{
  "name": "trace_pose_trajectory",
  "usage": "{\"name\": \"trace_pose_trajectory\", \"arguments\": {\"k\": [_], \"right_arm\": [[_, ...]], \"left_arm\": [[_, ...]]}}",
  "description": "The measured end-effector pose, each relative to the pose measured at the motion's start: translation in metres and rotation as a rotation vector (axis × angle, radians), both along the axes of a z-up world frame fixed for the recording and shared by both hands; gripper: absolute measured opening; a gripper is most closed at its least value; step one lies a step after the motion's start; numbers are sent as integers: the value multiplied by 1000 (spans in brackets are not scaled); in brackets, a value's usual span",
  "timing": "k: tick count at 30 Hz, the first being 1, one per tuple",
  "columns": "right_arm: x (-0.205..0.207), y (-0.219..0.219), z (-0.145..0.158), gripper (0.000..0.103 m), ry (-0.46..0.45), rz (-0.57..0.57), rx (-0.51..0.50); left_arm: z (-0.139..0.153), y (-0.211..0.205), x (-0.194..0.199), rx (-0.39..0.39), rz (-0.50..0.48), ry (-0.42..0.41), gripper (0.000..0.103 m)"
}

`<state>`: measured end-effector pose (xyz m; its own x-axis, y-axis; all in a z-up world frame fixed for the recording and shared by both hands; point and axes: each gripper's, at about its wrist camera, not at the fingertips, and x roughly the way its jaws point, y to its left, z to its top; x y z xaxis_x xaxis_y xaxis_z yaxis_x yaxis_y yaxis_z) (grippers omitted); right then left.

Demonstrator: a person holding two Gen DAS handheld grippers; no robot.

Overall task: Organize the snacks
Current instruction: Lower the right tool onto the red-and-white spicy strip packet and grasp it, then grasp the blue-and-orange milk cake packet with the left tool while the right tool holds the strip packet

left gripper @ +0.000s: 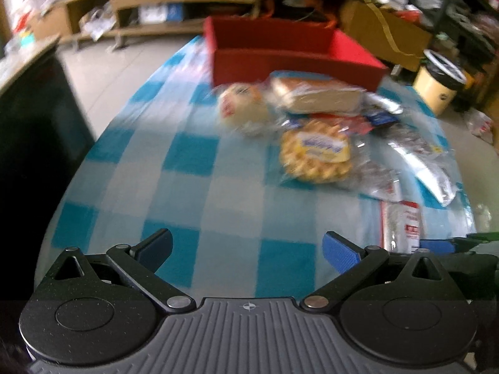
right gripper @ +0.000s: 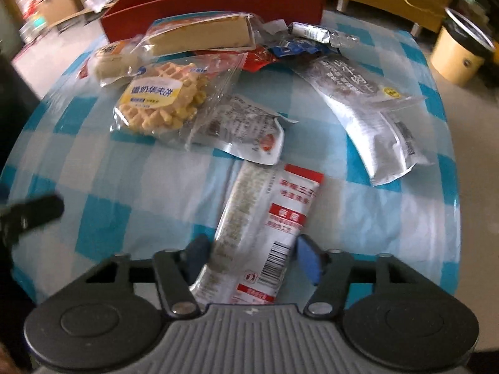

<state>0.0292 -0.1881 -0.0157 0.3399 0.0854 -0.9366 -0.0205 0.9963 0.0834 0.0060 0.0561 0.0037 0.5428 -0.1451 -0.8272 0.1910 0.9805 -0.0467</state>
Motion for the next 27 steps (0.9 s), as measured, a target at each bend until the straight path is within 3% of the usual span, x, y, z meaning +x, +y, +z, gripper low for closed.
{"name": "trace_pose_trajectory", "arguments": {"k": [6, 11, 17, 24, 27], "right_arm": [[-9, -24, -3, 52, -13, 97, 11], [-12, -47, -5, 51, -70, 104, 103], [-7, -71, -9, 50, -91, 34, 241], [-6, -75, -8, 50, -71, 24, 272], [-5, -78, -9, 50, -64, 11, 290]], "left_arm": [[18, -17, 7, 22, -220, -158, 103], [33, -49, 54, 149, -412, -289, 102], [14, -96, 126, 185, -600, -212, 102], [-24, -122, 181, 236, -682, -106, 99], [-35, -125, 192, 214, -705, -29, 100]]}}
